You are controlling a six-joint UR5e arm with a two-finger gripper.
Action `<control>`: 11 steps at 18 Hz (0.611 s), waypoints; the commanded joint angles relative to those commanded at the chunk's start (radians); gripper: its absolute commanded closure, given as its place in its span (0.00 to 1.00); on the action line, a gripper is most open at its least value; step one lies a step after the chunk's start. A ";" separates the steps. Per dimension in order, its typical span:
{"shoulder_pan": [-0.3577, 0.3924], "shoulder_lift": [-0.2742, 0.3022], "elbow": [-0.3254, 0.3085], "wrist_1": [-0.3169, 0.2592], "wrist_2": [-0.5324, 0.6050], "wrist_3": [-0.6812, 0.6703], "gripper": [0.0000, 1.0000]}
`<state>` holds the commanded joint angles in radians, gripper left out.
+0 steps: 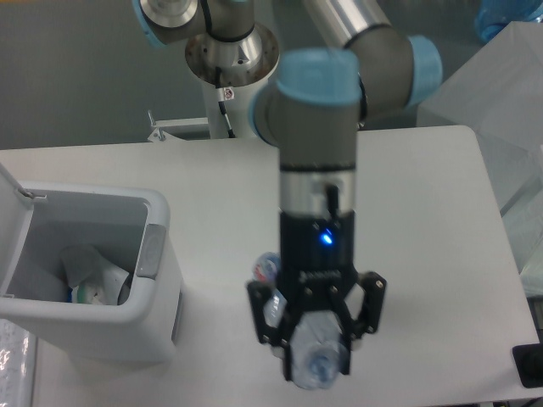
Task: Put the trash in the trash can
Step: 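Lift the grasped water bottle and carry it toward the trash bin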
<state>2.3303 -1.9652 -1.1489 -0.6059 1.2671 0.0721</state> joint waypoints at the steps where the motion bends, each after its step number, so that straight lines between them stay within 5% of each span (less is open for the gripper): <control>1: -0.015 0.021 -0.008 0.000 0.000 -0.003 0.38; 11: -0.160 0.062 -0.028 -0.002 -0.002 -0.071 0.38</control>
<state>2.1706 -1.9037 -1.1765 -0.6075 1.2655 0.0016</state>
